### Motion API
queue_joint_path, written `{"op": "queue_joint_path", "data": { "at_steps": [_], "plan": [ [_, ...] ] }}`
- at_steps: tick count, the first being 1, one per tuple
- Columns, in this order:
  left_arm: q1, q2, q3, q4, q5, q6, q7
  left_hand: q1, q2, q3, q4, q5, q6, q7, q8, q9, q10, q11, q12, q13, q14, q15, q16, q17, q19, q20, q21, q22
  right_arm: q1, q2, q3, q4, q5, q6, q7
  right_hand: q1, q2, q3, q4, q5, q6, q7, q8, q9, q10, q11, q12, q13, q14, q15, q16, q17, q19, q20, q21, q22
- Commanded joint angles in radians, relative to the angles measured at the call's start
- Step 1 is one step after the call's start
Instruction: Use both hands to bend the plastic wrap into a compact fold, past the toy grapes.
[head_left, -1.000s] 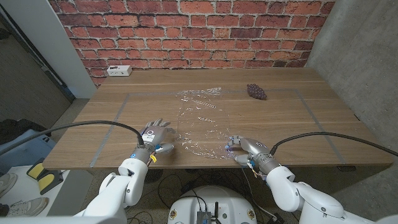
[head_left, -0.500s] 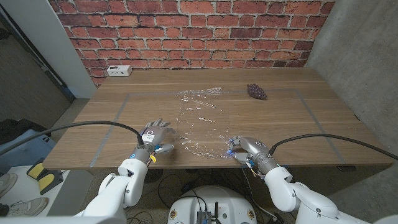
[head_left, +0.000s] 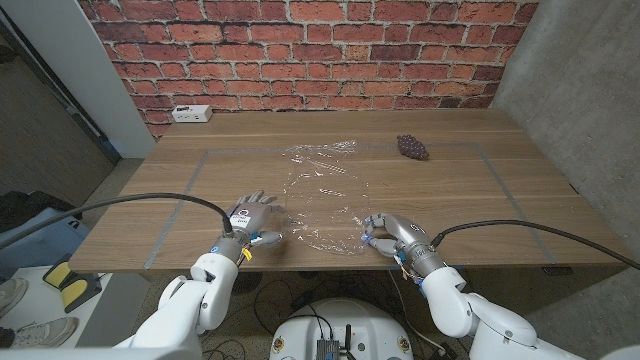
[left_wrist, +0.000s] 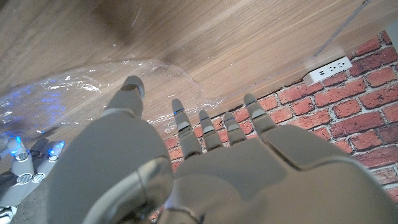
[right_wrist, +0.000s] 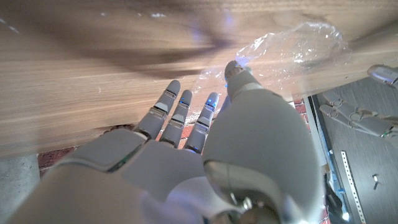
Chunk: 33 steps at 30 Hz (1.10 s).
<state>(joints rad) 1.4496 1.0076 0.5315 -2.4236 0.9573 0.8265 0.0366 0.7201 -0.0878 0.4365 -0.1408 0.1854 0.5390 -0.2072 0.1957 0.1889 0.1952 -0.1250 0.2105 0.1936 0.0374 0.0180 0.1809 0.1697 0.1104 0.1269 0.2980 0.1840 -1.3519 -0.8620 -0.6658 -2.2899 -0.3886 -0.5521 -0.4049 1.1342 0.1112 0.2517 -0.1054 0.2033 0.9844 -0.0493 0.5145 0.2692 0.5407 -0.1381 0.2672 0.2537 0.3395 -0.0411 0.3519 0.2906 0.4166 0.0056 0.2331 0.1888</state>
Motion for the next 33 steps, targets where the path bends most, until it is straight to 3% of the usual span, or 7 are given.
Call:
{"op": "queue_joint_path", "data": {
  "at_steps": [1, 8, 15, 21, 29, 33],
  "plan": [
    [-0.019, 0.01, 0.003, 0.005, -0.014, -0.012, -0.043, 0.003, -0.011, -0.006, 0.0, 0.012, 0.012, -0.008, 0.002, 0.001, -0.005, 0.001, -0.002, 0.003, -0.007, 0.0, -0.001, 0.004, -0.008, 0.009, -0.003, 0.003, -0.026, 0.068, 0.041, 0.039, 0.04, 0.086, -0.093, 0.002, 0.014, -0.005, -0.005, 0.003, 0.013, 0.037, 0.013, 0.012, 0.018, 0.008, 0.011, 0.001, 0.014, -0.125, 0.009, 0.004, 0.004, 0.009, 0.005, 0.003],
    [-0.055, 0.001, 0.04, 0.028, 0.042, -0.007, -0.082, 0.039, -0.001, -0.004, -0.012, 0.024, 0.055, -0.012, 0.017, 0.003, 0.003, -0.006, 0.002, 0.003, 0.001, -0.001, 0.004, 0.004, 0.007, 0.003, -0.005, 0.002, -0.026, 0.077, 0.057, 0.042, 0.06, 0.104, -0.091, 0.007, 0.022, -0.006, -0.011, 0.007, 0.008, 0.054, 0.017, 0.021, 0.028, 0.015, 0.013, 0.004, 0.019, -0.122, 0.015, 0.006, 0.004, 0.012, 0.006, 0.003],
    [-0.094, -0.006, 0.06, 0.052, 0.078, -0.019, -0.135, 0.087, 0.012, 0.0, -0.024, 0.03, 0.103, -0.014, 0.03, 0.004, 0.013, -0.003, 0.006, 0.002, 0.011, -0.007, 0.006, 0.003, 0.025, -0.001, -0.007, 0.002, -0.026, 0.075, 0.066, 0.043, 0.068, 0.113, -0.084, 0.008, 0.026, -0.009, -0.013, 0.008, 0.005, 0.054, 0.02, 0.028, 0.032, 0.019, 0.013, 0.007, 0.019, -0.121, 0.018, 0.007, 0.002, 0.013, 0.005, 0.003],
    [-0.126, -0.019, 0.067, 0.087, 0.073, -0.087, -0.121, 0.129, 0.02, 0.004, -0.03, 0.03, 0.137, -0.014, 0.036, 0.005, 0.028, -0.011, 0.01, 0.002, 0.026, -0.027, 0.009, 0.002, 0.045, -0.009, -0.007, 0.001, -0.026, 0.075, 0.076, 0.046, 0.081, 0.119, -0.079, 0.011, 0.026, -0.01, -0.018, 0.009, 0.007, 0.056, 0.024, 0.032, 0.034, 0.022, 0.013, 0.008, 0.02, -0.12, 0.018, 0.006, 0.0, 0.016, 0.005, 0.003],
    [-0.174, -0.015, 0.063, 0.082, 0.025, -0.137, -0.224, 0.157, 0.026, 0.002, -0.028, 0.025, 0.174, -0.013, 0.043, 0.005, 0.033, -0.01, 0.011, 0.001, 0.027, -0.029, 0.006, 0.002, 0.05, -0.014, -0.012, 0.001, -0.027, 0.079, 0.084, 0.051, 0.084, 0.12, -0.087, 0.01, 0.027, -0.01, -0.019, 0.01, 0.004, 0.056, 0.025, 0.034, 0.037, 0.024, 0.014, 0.01, 0.021, -0.122, 0.018, 0.004, -0.001, 0.017, 0.005, 0.003],
    [-0.201, -0.017, 0.088, 0.072, 0.07, -0.123, -0.31, 0.186, 0.031, -0.005, -0.027, 0.019, 0.257, -0.011, 0.066, 0.008, 0.036, -0.012, 0.01, 0.001, 0.028, -0.03, 0.004, 0.002, 0.058, -0.019, -0.019, 0.001, -0.028, 0.082, 0.092, 0.056, 0.093, 0.129, -0.093, 0.009, 0.027, -0.01, -0.019, 0.01, 0.005, 0.057, 0.026, 0.034, 0.038, 0.025, 0.014, 0.01, 0.022, -0.121, 0.017, 0.003, -0.002, 0.018, 0.005, 0.003]
  ]
}}
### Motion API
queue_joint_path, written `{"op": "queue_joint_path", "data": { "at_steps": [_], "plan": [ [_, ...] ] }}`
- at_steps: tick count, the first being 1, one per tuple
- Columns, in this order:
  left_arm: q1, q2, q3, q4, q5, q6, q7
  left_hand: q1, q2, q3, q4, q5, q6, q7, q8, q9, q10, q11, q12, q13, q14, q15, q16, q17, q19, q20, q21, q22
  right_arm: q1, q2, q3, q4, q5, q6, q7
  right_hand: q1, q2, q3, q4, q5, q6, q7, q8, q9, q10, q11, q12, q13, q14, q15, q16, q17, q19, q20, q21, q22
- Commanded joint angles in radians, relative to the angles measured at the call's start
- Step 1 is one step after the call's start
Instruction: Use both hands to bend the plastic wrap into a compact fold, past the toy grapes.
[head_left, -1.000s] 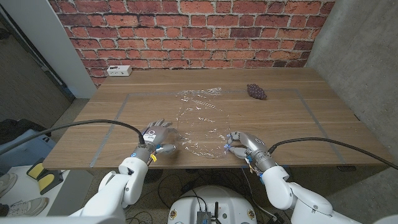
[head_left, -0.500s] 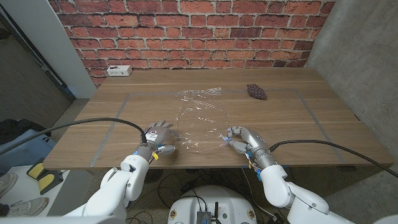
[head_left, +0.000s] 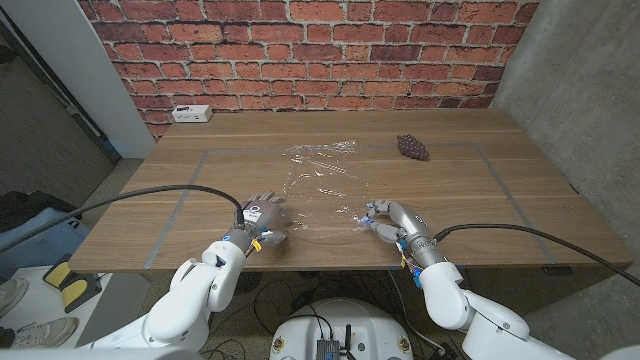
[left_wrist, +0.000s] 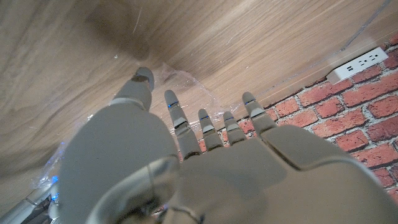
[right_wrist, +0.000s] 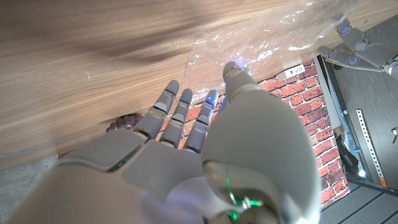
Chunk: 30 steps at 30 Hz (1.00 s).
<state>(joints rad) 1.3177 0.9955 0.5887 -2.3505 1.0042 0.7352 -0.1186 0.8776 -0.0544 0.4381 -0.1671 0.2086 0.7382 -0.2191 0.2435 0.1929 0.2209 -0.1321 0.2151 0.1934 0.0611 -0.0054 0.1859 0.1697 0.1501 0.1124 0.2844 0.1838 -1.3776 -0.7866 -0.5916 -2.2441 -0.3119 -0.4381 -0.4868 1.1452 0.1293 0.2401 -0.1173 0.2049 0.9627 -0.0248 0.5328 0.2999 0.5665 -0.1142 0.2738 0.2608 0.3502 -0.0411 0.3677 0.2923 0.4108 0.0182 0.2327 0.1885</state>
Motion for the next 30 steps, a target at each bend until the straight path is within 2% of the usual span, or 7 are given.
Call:
{"op": "queue_joint_path", "data": {
  "at_steps": [1, 8, 11, 15, 19, 21, 30],
  "plan": [
    [-0.077, -0.006, 0.038, -0.005, 0.041, -0.025, -0.187, 0.038, -0.005, -0.011, -0.001, -0.005, 0.085, 0.001, 0.026, 0.004, 0.011, -0.006, 0.004, 0.002, 0.005, -0.01, -0.001, 0.002, 0.023, -0.006, -0.007, 0.001, -0.003, 0.006, 0.021, 0.012, 0.019, 0.019, -0.012, -0.001, 0.009, 0.002, -0.008, 0.009, 0.027, 0.032, 0.007, 0.004, 0.013, 0.001, 0.007, 0.004, 0.013, -0.119, 0.001, 0.001, 0.004, 0.006, 0.005, 0.004],
    [-0.084, -0.03, 0.078, -0.008, 0.23, 0.008, -0.284, 0.055, -0.026, -0.026, -0.004, -0.007, 0.107, -0.002, 0.028, 0.004, -0.005, -0.006, -0.002, 0.002, -0.001, -0.014, -0.004, 0.002, 0.024, -0.01, -0.013, 0.0, 0.002, 0.009, 0.028, 0.019, 0.022, 0.024, -0.016, 0.0, 0.012, 0.002, -0.01, 0.01, 0.025, 0.033, 0.008, 0.005, 0.017, 0.002, 0.008, 0.006, 0.017, -0.12, 0.003, 0.0, 0.004, 0.006, 0.006, 0.004],
    [-0.049, -0.054, 0.071, 0.021, 0.283, 0.008, -0.196, 0.079, -0.022, -0.038, 0.004, -0.009, 0.16, -0.002, 0.038, 0.007, 0.043, -0.016, 0.015, 0.003, 0.04, -0.036, 0.009, 0.003, 0.039, -0.013, -0.017, 0.001, 0.007, 0.008, 0.029, 0.024, 0.028, 0.033, -0.009, -0.001, 0.013, 0.001, -0.01, 0.01, 0.025, 0.034, 0.009, 0.006, 0.017, 0.002, 0.007, 0.006, 0.018, -0.12, 0.004, 0.0, 0.005, 0.005, 0.006, 0.004],
    [0.003, -0.09, 0.05, 0.076, 0.299, 0.0, 0.012, 0.102, 0.032, -0.058, 0.024, -0.021, 0.271, -0.001, 0.055, 0.011, 0.159, -0.056, 0.044, 0.005, 0.131, -0.094, 0.022, 0.004, 0.091, -0.019, -0.013, 0.005, 0.013, 0.007, 0.027, 0.028, 0.03, 0.036, -0.003, 0.0, 0.013, 0.001, -0.011, 0.01, 0.025, 0.033, 0.009, 0.006, 0.018, 0.0, 0.007, 0.007, 0.018, -0.122, 0.002, -0.001, 0.006, 0.007, 0.007, 0.004],
    [0.03, -0.131, 0.036, 0.135, 0.307, -0.002, 0.189, 0.136, 0.085, -0.07, 0.019, -0.03, 0.387, 0.042, 0.077, 0.014, 0.257, -0.081, 0.057, 0.007, 0.21, -0.14, 0.03, 0.005, 0.137, -0.035, -0.004, 0.009, 0.017, 0.008, 0.026, 0.03, 0.028, 0.035, -0.003, -0.001, 0.014, 0.0, -0.012, 0.01, 0.024, 0.032, 0.009, 0.006, 0.017, 0.0, 0.006, 0.008, 0.018, -0.124, 0.002, -0.001, 0.005, 0.007, 0.007, 0.004],
    [0.033, -0.142, 0.029, 0.146, 0.301, -0.004, 0.209, 0.139, 0.089, -0.079, 0.019, -0.032, 0.403, 0.044, 0.077, 0.013, 0.296, -0.083, 0.065, 0.009, 0.222, -0.153, 0.029, 0.005, 0.149, -0.046, -0.001, 0.01, 0.017, 0.01, 0.025, 0.029, 0.024, 0.03, -0.005, -0.002, 0.014, 0.0, -0.012, 0.01, 0.024, 0.032, 0.009, 0.005, 0.016, -0.002, 0.005, 0.009, 0.017, -0.125, 0.002, -0.001, 0.006, 0.006, 0.007, 0.004],
    [0.06, -0.133, -0.03, 0.106, 0.194, -0.037, 0.215, 0.125, 0.122, -0.096, 0.036, -0.028, 0.36, 0.079, 0.06, 0.03, 0.289, -0.075, 0.047, 0.012, 0.23, -0.148, 0.023, 0.006, 0.148, -0.041, -0.003, 0.013, 0.002, 0.026, 0.035, 0.02, 0.023, 0.003, -0.034, 0.001, 0.015, -0.001, -0.016, 0.011, 0.024, 0.035, 0.01, 0.006, 0.016, -0.001, 0.004, 0.011, 0.016, -0.126, 0.001, -0.002, 0.004, 0.006, 0.007, 0.003]
  ]
}}
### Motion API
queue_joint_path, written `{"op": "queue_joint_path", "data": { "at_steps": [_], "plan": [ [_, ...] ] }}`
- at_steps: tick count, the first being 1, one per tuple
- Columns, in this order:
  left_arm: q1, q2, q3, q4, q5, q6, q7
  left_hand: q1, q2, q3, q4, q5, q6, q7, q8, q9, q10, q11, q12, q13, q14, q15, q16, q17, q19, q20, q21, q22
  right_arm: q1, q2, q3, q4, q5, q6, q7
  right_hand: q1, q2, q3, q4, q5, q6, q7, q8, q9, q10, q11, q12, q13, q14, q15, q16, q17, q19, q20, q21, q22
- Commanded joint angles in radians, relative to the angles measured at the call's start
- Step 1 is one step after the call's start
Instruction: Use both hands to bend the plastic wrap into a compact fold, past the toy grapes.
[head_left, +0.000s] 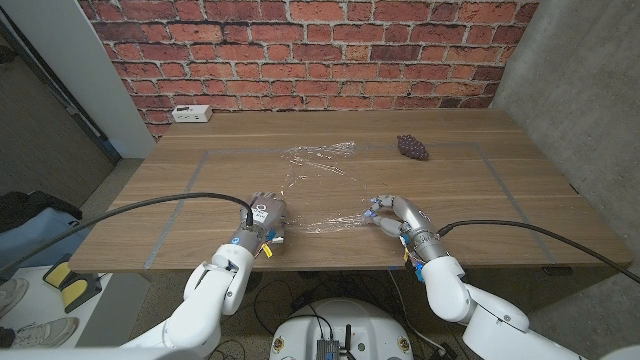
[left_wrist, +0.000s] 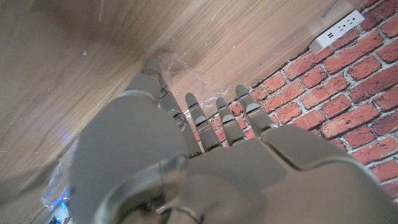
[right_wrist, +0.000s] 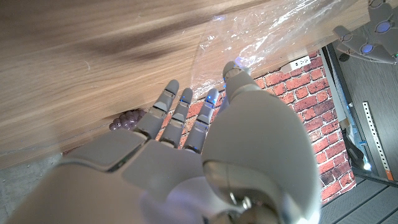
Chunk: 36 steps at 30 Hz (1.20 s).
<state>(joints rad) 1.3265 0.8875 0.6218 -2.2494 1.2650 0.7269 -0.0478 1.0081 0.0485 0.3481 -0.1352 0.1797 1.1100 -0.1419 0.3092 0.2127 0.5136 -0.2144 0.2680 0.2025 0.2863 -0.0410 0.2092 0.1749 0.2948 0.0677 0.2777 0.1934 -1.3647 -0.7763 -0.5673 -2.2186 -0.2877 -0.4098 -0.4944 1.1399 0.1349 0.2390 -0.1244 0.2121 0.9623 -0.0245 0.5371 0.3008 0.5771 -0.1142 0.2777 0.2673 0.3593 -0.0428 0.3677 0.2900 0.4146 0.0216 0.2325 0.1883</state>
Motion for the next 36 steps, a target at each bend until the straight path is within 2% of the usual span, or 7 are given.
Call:
{"op": "queue_joint_path", "data": {
  "at_steps": [1, 10, 11, 15, 27, 36],
  "plan": [
    [0.058, -0.024, -0.073, -0.002, -0.086, -0.034, 0.153, -0.005, 0.02, -0.007, 0.003, 0.001, -0.004, 0.0, -0.003, 0.011, -0.001, 0.008, -0.006, 0.003, 0.005, -0.114, -0.002, 0.001, 0.004, 0.002, 0.003, 0.003, -0.015, 0.019, 0.014, -0.007, -0.003, -0.028, -0.036, 0.007, 0.009, 0.001, -0.009, 0.004, 0.024, 0.036, 0.007, 0.005, 0.005, 0.0, 0.0, 0.005, 0.007, -0.124, 0.001, 0.0, 0.001, 0.002, 0.007, 0.004],
    [0.099, -0.007, -0.122, -0.068, -0.147, -0.024, 0.155, 0.007, 0.019, -0.014, -0.008, -0.001, 0.029, 0.017, 0.006, 0.011, 0.013, 0.006, -0.008, 0.003, 0.003, -0.115, -0.008, -0.002, 0.003, -0.004, 0.002, 0.003, -0.067, 0.048, 0.06, -0.008, 0.011, 0.014, -0.134, 0.006, 0.011, 0.005, -0.01, 0.006, 0.024, 0.041, 0.01, 0.01, 0.001, 0.003, -0.003, 0.007, 0.008, -0.126, -0.006, -0.006, 0.002, 0.004, 0.008, 0.003],
    [0.117, -0.001, -0.146, -0.09, -0.184, -0.034, 0.164, 0.01, 0.018, -0.015, -0.011, -0.001, 0.036, 0.021, 0.008, 0.011, 0.013, 0.008, -0.009, 0.003, 0.004, -0.115, -0.008, -0.002, 0.003, -0.004, 0.002, 0.003, -0.077, 0.054, 0.066, -0.005, 0.0, 0.027, -0.164, 0.006, 0.012, 0.005, -0.01, 0.006, 0.024, 0.041, 0.011, 0.011, 0.001, 0.004, -0.003, 0.007, 0.008, -0.126, -0.007, -0.007, 0.002, 0.003, 0.008, 0.003],
    [0.141, 0.014, -0.172, -0.126, -0.213, -0.042, 0.176, 0.018, 0.018, -0.015, -0.016, -0.002, 0.042, 0.029, 0.008, 0.011, 0.014, 0.008, -0.012, 0.003, 0.002, -0.113, -0.011, -0.003, -0.001, -0.004, 0.0, 0.003, -0.097, 0.058, 0.083, -0.008, -0.017, 0.047, -0.204, 0.006, 0.012, 0.006, -0.01, 0.006, 0.026, 0.043, 0.013, 0.013, 0.0, 0.004, -0.004, 0.007, 0.006, -0.126, -0.01, -0.008, 0.001, 0.003, 0.008, 0.003],
    [0.215, 0.029, -0.233, -0.19, -0.266, -0.06, 0.246, 0.033, 0.011, -0.017, -0.027, -0.004, 0.059, 0.038, 0.01, 0.01, 0.022, 0.009, -0.015, 0.003, -0.001, -0.113, -0.015, -0.003, -0.004, -0.006, -0.003, 0.003, -0.151, 0.076, 0.123, -0.014, -0.062, 0.104, -0.281, 0.003, 0.012, 0.01, -0.01, 0.009, 0.025, 0.043, 0.018, 0.018, 0.001, 0.0, -0.005, 0.009, 0.007, -0.13, -0.016, -0.012, -0.001, 0.004, 0.007, 0.003],
    [0.243, 0.046, -0.271, -0.226, -0.314, -0.099, 0.254, 0.042, 0.007, -0.018, -0.031, -0.005, 0.071, 0.044, 0.011, 0.009, 0.025, 0.01, -0.018, 0.003, 0.001, -0.113, -0.016, -0.004, -0.006, -0.005, -0.005, 0.003, -0.196, 0.085, 0.152, -0.039, -0.097, 0.107, -0.304, 0.001, 0.01, 0.012, -0.011, 0.011, 0.027, 0.04, 0.019, 0.017, 0.003, -0.001, -0.006, 0.01, 0.009, -0.132, -0.021, -0.015, -0.001, 0.004, 0.007, 0.002]
  ]
}}
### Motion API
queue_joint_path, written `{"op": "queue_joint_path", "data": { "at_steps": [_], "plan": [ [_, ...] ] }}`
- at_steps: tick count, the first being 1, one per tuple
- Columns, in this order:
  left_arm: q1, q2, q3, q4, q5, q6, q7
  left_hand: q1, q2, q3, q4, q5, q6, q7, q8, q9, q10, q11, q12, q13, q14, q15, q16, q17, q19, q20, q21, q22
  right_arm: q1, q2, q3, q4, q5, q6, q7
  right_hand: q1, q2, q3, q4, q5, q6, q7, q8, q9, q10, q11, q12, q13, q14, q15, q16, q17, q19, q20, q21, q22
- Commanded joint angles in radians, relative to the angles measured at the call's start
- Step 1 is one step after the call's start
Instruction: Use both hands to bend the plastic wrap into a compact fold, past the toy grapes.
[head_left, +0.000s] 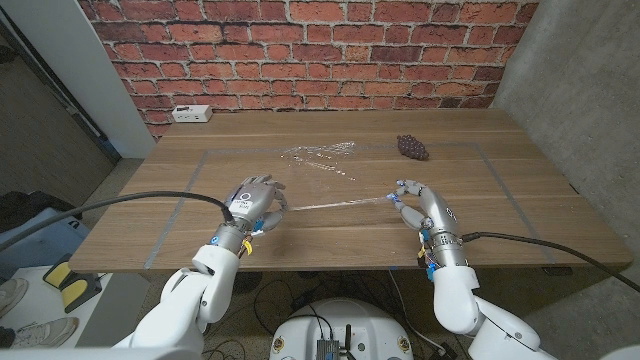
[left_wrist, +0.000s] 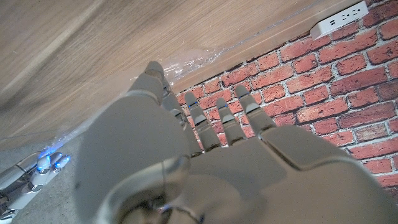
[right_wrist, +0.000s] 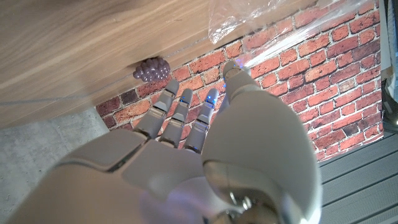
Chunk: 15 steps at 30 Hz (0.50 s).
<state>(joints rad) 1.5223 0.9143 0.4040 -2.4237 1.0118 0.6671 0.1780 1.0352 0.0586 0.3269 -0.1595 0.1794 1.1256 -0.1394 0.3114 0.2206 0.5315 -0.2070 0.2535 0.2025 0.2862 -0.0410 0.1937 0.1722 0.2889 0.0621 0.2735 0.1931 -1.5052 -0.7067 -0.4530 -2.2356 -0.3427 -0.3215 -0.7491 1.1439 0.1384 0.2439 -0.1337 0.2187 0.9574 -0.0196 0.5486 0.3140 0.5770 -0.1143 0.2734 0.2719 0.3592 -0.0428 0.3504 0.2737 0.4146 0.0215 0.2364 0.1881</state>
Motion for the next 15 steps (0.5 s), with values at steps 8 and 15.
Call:
{"op": "queue_joint_path", "data": {
  "at_steps": [8, 15],
  "plan": [
    [0.075, 0.034, -0.083, -0.083, -0.081, -0.073, 0.037, 0.024, -0.007, 0.002, -0.01, -0.003, 0.074, 0.051, 0.011, -0.001, 0.018, 0.001, -0.003, 0.002, 0.0, -0.114, -0.002, -0.001, -0.002, 0.0, -0.003, 0.003, -0.105, 0.031, 0.063, -0.036, -0.067, 0.036, -0.084, -0.005, 0.006, 0.01, -0.002, 0.006, 0.034, 0.034, 0.008, 0.002, 0.005, -0.002, -0.003, 0.006, 0.012, -0.133, -0.008, -0.001, -0.001, 0.005, 0.003, 0.002],
    [0.113, 0.036, -0.111, -0.102, -0.092, -0.104, 0.063, 0.036, -0.019, 0.002, -0.015, 0.0, 0.101, 0.068, 0.015, -0.004, 0.029, 0.0, -0.005, 0.002, 0.004, -0.117, -0.003, -0.002, -0.005, -0.001, -0.005, 0.003, -0.144, 0.049, 0.078, -0.047, -0.095, 0.053, -0.116, -0.007, 0.005, 0.012, -0.002, 0.007, 0.035, 0.035, 0.008, -0.001, 0.007, -0.003, -0.003, 0.006, 0.013, -0.133, -0.011, -0.003, 0.0, 0.005, 0.003, 0.002]
  ]
}}
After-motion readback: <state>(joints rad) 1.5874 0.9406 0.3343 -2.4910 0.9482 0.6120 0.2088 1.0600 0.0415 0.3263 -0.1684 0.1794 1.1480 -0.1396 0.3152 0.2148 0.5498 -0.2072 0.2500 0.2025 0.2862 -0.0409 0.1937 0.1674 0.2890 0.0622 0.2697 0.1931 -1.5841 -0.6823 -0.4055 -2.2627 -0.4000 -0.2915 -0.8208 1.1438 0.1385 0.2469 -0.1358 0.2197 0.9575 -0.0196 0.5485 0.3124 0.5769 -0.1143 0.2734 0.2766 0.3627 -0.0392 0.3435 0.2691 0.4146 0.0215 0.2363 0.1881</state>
